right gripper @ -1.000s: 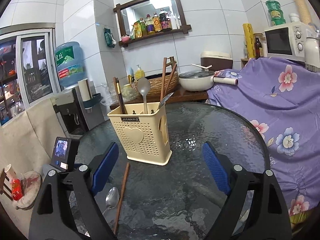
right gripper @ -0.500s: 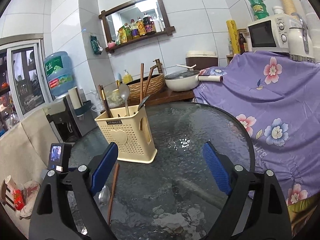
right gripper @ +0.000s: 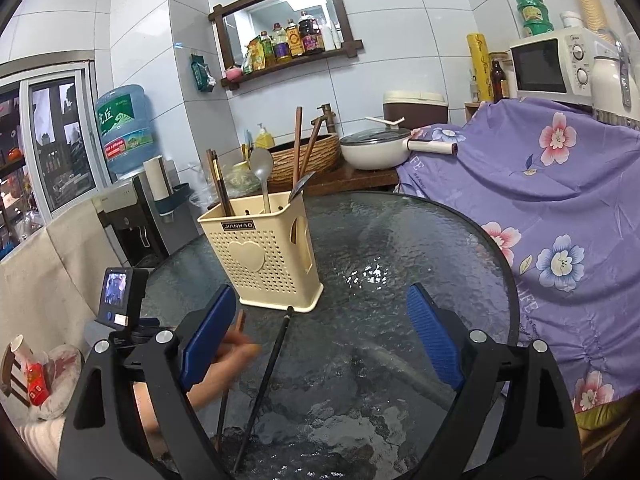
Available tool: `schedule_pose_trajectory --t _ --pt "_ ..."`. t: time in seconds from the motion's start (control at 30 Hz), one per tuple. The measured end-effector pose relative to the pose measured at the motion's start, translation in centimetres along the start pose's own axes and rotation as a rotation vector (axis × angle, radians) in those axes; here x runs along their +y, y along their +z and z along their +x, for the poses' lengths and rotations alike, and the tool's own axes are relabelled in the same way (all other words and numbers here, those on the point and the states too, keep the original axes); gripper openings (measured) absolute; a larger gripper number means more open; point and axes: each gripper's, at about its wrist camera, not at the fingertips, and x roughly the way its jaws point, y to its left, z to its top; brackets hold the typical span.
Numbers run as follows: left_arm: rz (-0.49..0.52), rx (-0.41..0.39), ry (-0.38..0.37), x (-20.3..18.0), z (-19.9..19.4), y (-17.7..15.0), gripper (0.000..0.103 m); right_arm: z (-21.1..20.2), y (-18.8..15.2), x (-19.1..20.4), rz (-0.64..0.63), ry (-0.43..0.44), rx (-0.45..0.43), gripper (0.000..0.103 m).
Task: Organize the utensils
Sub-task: 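Move both open tools back toward the remaining chopsticks on the table, then close the left tool on the steel spoon lying on the table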
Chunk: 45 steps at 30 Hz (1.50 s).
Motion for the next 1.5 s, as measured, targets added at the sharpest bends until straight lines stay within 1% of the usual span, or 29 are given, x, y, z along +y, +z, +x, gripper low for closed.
schedule_pose_trajectory --t 0.23,0.33,0.43,0.57,0.63,0.87,0.9,0.93,1.0,1.07,1.1,1.2,1.23,1.3,1.33,1.37,1.43,1.5 --pt "0.000 -0.001 0.000 0.1 0.1 0.0 0.098 2.4 -1.2 0.4 0.017 0.019 0.058 0.086" --pt "0.023 -0.002 -0.023 0.1 0.3 0.2 0.098 3.0 -1.6 1.1 0.015 0.040 0.080 0.086" --pt "0.042 -0.003 -0.035 0.3 0.5 0.6 0.098 2.7 -1.9 1.6 0.000 0.037 0.078 0.086" --pt "0.044 -0.004 -0.034 0.1 0.5 0.7 0.098 2.8 -2.6 1.6 -0.020 0.007 0.094 0.086" --pt "0.044 -0.004 -0.034 0.2 0.5 0.7 0.098 3.2 -2.8 1.4 -0.016 0.009 0.115 0.086" --pt "0.028 -0.006 -0.020 0.0 0.7 1.1 0.098 3.1 -3.3 1.3 -0.009 0.008 0.126 0.086" --pt "0.022 -0.006 -0.018 -0.1 0.5 1.0 0.097 3.1 -3.4 1.4 -0.010 0.009 0.128 0.086" --pt "0.015 -0.011 -0.012 -0.3 0.1 0.7 0.097 3.1 -3.4 1.4 -0.012 0.009 0.129 0.086" --pt "0.028 -0.058 0.013 -0.9 -1.7 0.0 0.097 3.1 -3.4 1.4 -0.014 0.003 0.126 0.086" --pt "0.084 -0.143 0.017 -2.6 -5.1 -1.8 0.097 3.2 -3.4 1.3 -0.011 0.002 0.129 0.086" --pt "0.113 -0.160 0.023 -3.4 -6.4 -2.7 0.097 3.2 -3.4 1.2 -0.010 0.004 0.132 0.086" --pt "0.194 -0.167 0.032 -5.7 -9.4 -5.4 0.097 3.3 -3.3 1.4 -0.018 0.002 0.132 0.086" --pt "0.220 -0.173 0.009 -6.5 -10.3 -6.5 0.097 3.3 -3.3 1.4 -0.018 0.005 0.133 0.086" --pt "0.251 -0.131 -0.034 -7.8 -10.6 -8.1 0.097 3.2 -3.4 1.5 -0.020 0.009 0.134 0.086" --pt "0.256 -0.112 -0.051 -8.1 -10.4 -8.7 0.094 3.2 -3.4 1.5 -0.022 0.011 0.135 0.086" --pt "0.267 -0.088 -0.075 -8.6 -10.2 -9.4 0.091 3.1 -3.4 1.6 -0.025 0.011 0.135 0.086" --pt "0.278 -0.057 -0.084 -9.1 -9.8 -10.4 0.079 3.0 -3.5 1.6 -0.027 0.012 0.136 0.086" --pt "0.281 -0.033 -0.096 -9.2 -9.3 -10.9 0.075 3.0 -3.5 1.6 -0.026 0.012 0.136 0.086"
